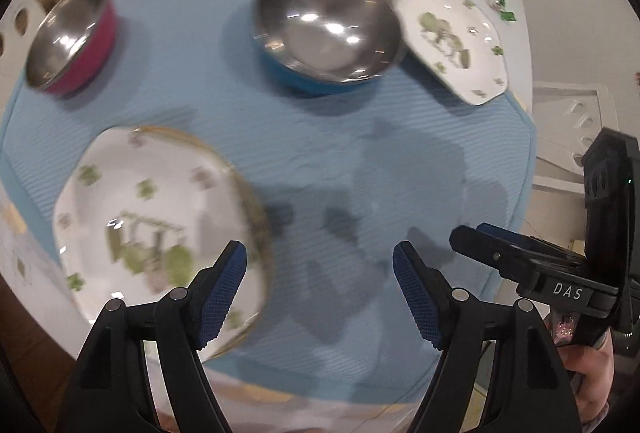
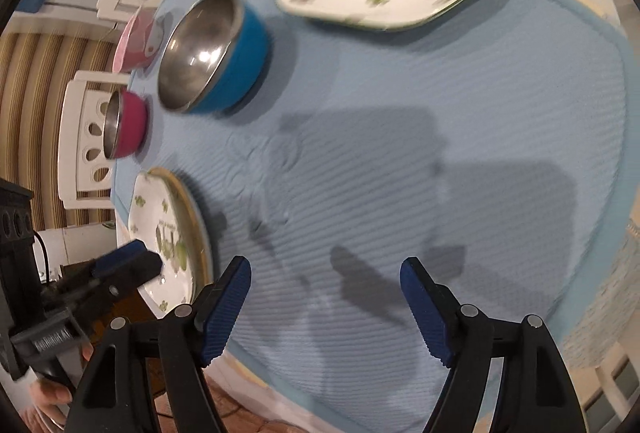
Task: Organize plates and bowls
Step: 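Open the right gripper and pull it back from the plate stack, then reach the right gripper to the second forest plate rim and close it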
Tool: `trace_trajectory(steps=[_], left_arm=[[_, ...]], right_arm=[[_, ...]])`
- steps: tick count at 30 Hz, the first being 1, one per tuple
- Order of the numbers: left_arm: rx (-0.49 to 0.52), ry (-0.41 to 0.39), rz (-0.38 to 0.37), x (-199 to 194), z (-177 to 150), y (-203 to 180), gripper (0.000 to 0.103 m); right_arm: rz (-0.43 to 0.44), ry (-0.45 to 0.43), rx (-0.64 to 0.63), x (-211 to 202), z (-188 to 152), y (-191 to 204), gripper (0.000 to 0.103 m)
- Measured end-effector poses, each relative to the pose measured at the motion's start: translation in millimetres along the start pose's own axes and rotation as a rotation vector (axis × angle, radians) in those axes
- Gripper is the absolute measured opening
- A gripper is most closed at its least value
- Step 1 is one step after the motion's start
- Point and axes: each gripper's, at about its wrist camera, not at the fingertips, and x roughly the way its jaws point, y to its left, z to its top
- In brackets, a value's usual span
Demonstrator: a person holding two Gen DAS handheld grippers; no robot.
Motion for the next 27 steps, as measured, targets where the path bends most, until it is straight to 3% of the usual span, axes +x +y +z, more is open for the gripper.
trace_trajectory(steps=[6, 15, 27], left_arm=[[-0.053, -0.04, -0.036, 26.1, 33.8, -39.3, 0.074], [-0.198, -0.052, -0.114, 53.5, 78.3, -65.0, 0.074], [-0.218, -0.131, -0.072, 70.2, 122.6, -94.3, 0.072]], right_arm=[[0.003, -0.061, 0.034, -23.9, 36.8, -30.5, 0.075], [0.036, -0.16, 0.103, -51.1, 96.4, -69.0, 0.075], [0.014, -0.234, 0.142, -35.5, 151.7, -96.3, 0.074]])
